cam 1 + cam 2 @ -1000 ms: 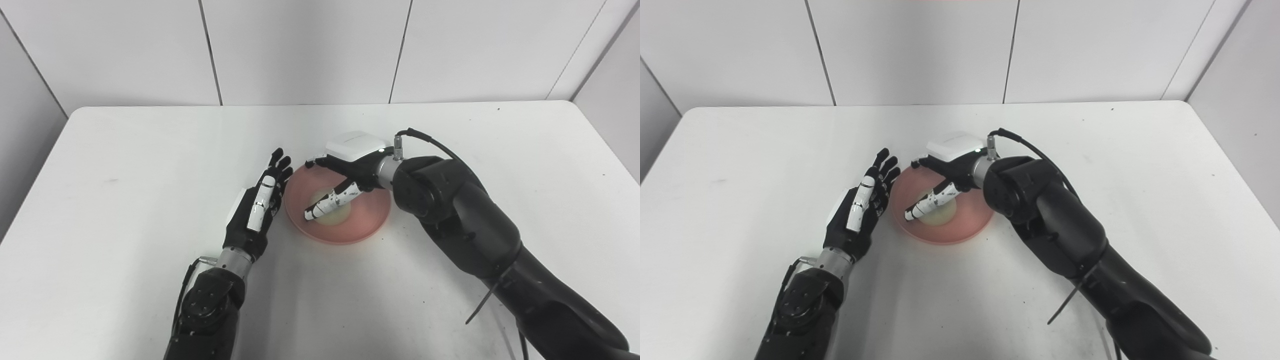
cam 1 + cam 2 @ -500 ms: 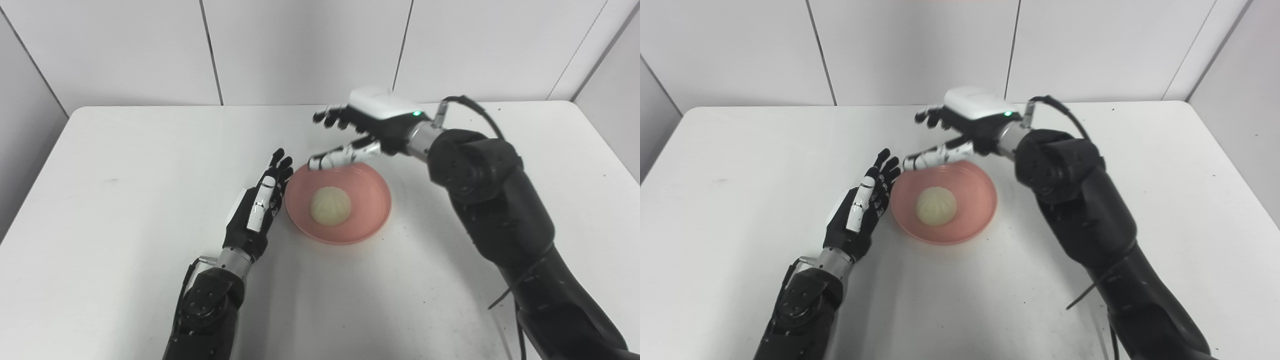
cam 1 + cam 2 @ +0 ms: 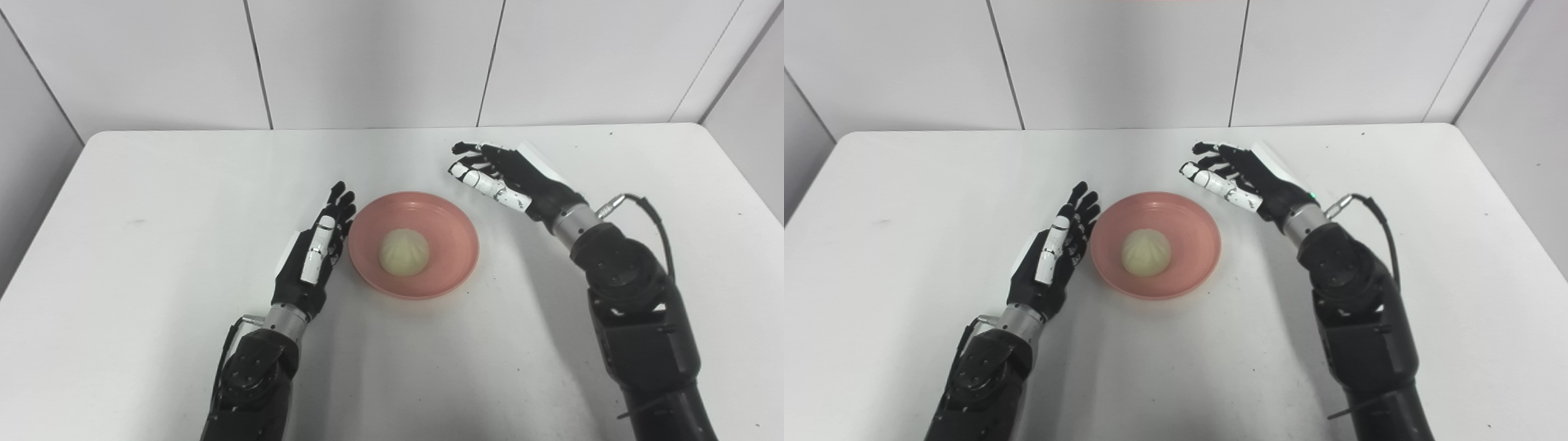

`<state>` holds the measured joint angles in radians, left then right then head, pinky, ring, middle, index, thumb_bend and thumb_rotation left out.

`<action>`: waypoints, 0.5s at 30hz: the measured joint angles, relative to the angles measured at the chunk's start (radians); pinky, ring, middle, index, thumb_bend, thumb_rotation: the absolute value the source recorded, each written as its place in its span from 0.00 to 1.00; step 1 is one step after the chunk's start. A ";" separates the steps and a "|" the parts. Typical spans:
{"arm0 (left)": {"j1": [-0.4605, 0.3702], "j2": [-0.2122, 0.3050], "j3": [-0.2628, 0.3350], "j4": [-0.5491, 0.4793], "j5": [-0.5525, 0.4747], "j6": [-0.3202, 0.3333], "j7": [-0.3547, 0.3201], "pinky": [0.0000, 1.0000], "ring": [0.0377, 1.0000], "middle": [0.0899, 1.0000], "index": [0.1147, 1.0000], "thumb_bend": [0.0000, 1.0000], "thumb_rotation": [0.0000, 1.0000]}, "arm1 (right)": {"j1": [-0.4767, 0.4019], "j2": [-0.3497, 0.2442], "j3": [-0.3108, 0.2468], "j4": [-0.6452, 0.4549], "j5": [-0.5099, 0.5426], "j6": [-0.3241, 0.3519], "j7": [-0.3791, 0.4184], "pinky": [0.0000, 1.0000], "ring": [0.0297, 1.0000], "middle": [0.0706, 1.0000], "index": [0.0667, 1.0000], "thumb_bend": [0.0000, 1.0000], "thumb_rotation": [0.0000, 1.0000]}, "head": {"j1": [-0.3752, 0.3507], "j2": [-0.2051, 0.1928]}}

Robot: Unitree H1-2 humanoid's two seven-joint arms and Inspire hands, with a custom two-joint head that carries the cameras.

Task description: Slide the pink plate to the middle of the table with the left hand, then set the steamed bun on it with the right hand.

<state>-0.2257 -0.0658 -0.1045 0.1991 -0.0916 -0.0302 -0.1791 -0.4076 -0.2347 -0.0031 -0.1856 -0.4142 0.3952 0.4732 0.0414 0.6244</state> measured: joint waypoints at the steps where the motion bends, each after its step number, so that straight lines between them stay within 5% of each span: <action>1: 0.000 0.000 0.001 0.001 0.002 -0.003 0.002 1.00 1.00 1.00 1.00 0.47 1.00 | 0.009 0.007 -0.006 0.002 0.021 0.000 -0.015 0.83 0.88 0.93 0.95 0.49 1.00 | 0.000 0.000; 6: -0.001 -0.005 0.006 0.007 0.008 -0.020 0.020 1.00 1.00 1.00 1.00 0.50 1.00 | 0.061 0.013 -0.010 0.017 0.099 -0.011 -0.078 0.99 0.99 1.00 1.00 0.50 1.00 | 0.008 -0.009; 15: 0.001 -0.006 0.006 0.011 0.023 -0.046 0.039 1.00 1.00 1.00 1.00 0.51 1.00 | 0.141 0.079 -0.009 0.127 0.147 -0.201 -0.279 1.00 1.00 1.00 1.00 0.49 1.00 | 0.018 -0.025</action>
<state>-0.2247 -0.0715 -0.0985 0.2098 -0.0688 -0.0765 -0.1398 -0.2669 -0.1555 -0.0125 -0.0586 -0.2676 0.1942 0.1939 0.0598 0.5998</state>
